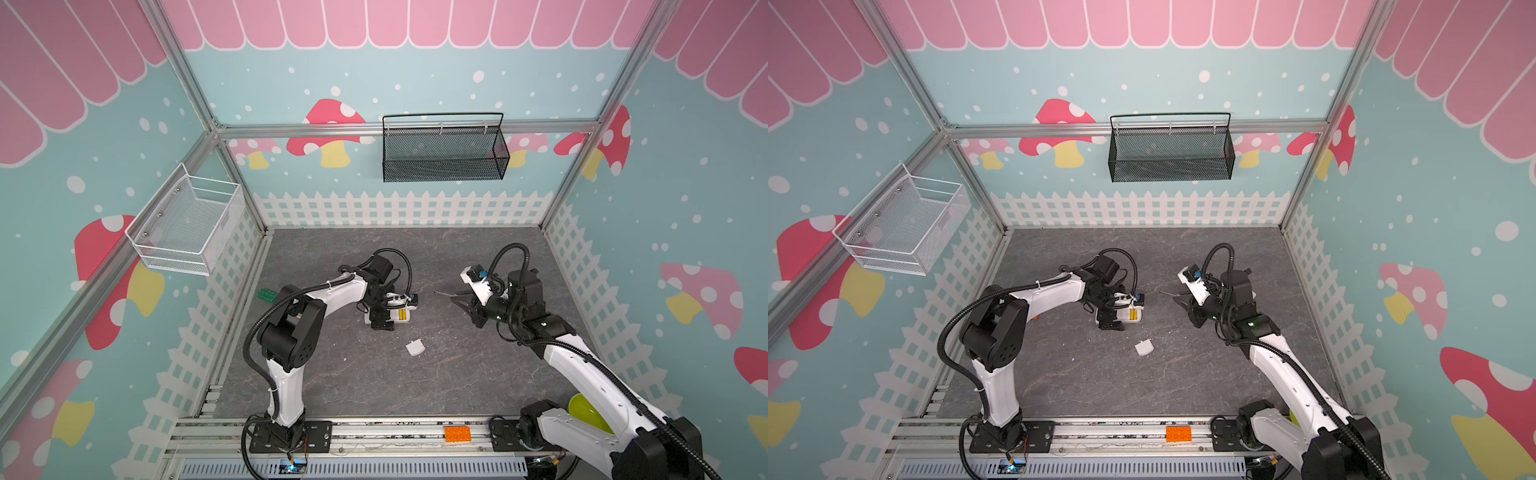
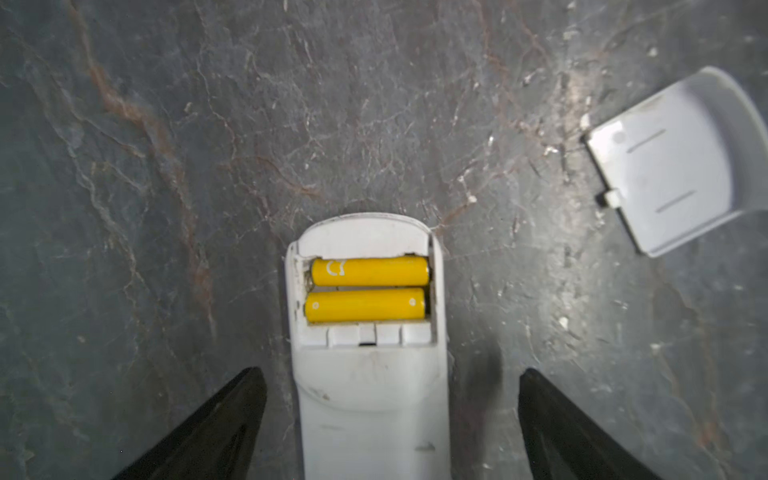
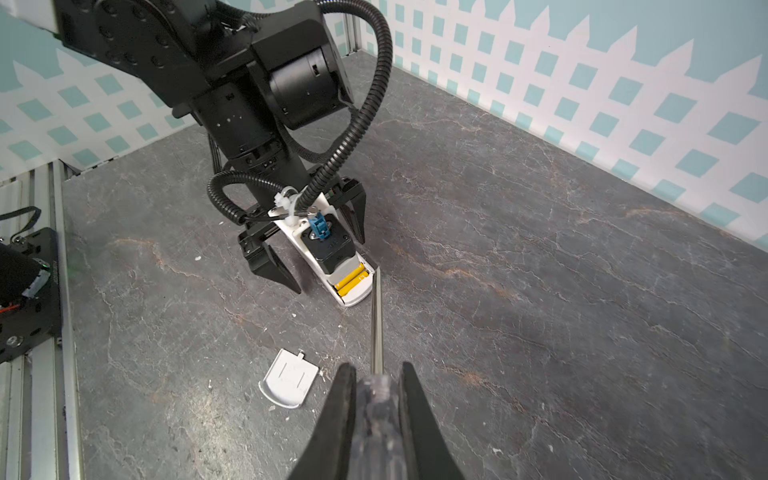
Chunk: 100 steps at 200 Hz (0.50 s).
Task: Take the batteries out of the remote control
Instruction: 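Grasp the remote's end with the left gripper and hold it on the table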
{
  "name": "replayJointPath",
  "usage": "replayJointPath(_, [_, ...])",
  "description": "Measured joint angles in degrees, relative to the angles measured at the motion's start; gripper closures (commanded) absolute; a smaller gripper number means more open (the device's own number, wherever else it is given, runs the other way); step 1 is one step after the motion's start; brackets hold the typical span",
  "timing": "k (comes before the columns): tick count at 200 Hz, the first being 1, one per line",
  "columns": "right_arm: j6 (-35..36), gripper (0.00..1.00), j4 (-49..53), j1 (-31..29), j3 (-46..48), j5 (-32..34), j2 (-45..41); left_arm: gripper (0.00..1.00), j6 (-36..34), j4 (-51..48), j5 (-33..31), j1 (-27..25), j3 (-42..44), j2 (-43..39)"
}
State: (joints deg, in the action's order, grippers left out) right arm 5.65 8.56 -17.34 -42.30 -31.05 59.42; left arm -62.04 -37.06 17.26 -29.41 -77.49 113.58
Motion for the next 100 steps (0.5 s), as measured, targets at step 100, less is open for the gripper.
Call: replayJointPath(100, [3.4, 1.00, 2.0, 0.0, 0.0, -0.1, 0.5, 0.43, -4.2, -2.1, -2.8, -1.9, -2.2, 1.8])
